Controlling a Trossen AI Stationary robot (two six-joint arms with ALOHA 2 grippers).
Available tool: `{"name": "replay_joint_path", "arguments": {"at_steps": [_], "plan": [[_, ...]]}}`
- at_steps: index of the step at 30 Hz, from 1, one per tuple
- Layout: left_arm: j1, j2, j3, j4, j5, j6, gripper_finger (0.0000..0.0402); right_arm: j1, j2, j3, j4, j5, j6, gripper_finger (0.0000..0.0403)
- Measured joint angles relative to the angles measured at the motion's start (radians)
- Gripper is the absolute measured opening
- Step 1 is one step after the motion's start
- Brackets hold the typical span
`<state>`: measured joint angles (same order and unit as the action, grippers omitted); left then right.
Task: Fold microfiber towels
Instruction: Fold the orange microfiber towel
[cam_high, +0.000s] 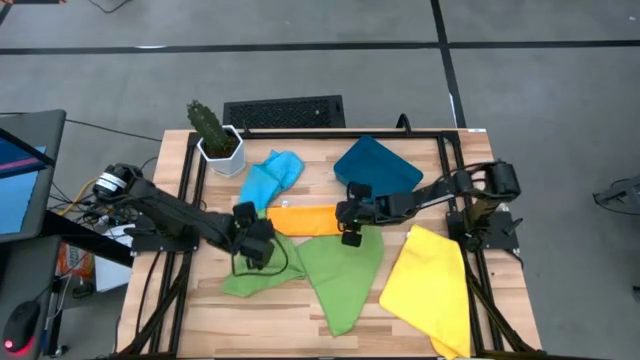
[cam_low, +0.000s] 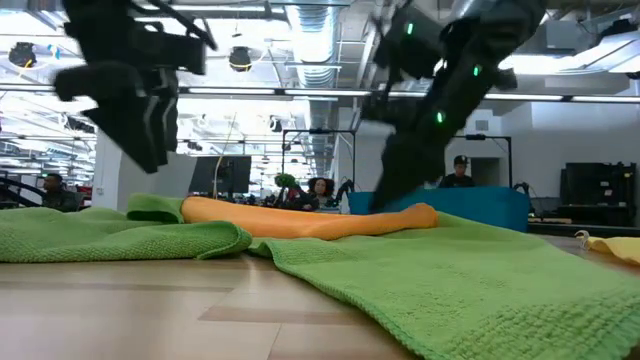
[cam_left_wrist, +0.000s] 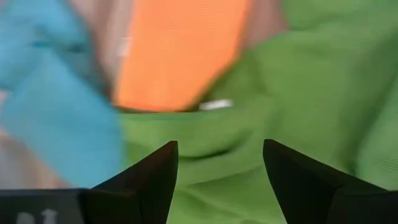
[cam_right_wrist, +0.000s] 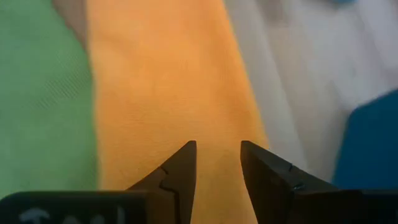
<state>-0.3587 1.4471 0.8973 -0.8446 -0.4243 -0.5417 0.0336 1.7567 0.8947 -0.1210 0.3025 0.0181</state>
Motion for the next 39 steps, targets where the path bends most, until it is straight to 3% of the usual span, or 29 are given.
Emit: {"name": "replay_joint_path", "arguments": {"at_steps": [8, 16, 20, 24, 32, 35, 39], "plan": [[-0.041, 0.012, -0.198, 0.163, 0.012, -0.164, 0.0229, -0.017, 0.046, 0.001, 0.007, -0.018, 0.000, 0.0150], [-0.105, 0.004, -0.247, 0.176, 0.362, -0.391, 0.0228, -0.029, 0.042, 0.002, 0.010, -0.019, -0.003, 0.0150], [-0.168, 0.012, -0.195, 0.134, 0.420, -0.438, 0.0228, -0.037, 0.042, 0.002, 0.011, -0.018, -0.018, 0.0150], [-0.181, 0.011, -0.104, -0.008, 0.328, -0.424, 0.0228, -0.040, 0.042, 0.002, 0.016, -0.018, -0.029, 0.0150], [-0.107, 0.010, 0.061, -0.202, -0.081, -0.216, 0.0228, -0.042, 0.011, 0.002, 0.037, -0.019, -0.046, 0.0150], [-0.053, -0.001, 0.092, -0.132, -0.204, -0.052, 0.0228, -0.044, -0.032, 0.000, 0.019, -0.018, -0.052, 0.0150], [0.060, -0.022, 0.067, 0.155, -0.158, 0.222, 0.0228, -0.057, -0.092, 0.002, 0.008, -0.020, -0.047, 0.0150]]}}
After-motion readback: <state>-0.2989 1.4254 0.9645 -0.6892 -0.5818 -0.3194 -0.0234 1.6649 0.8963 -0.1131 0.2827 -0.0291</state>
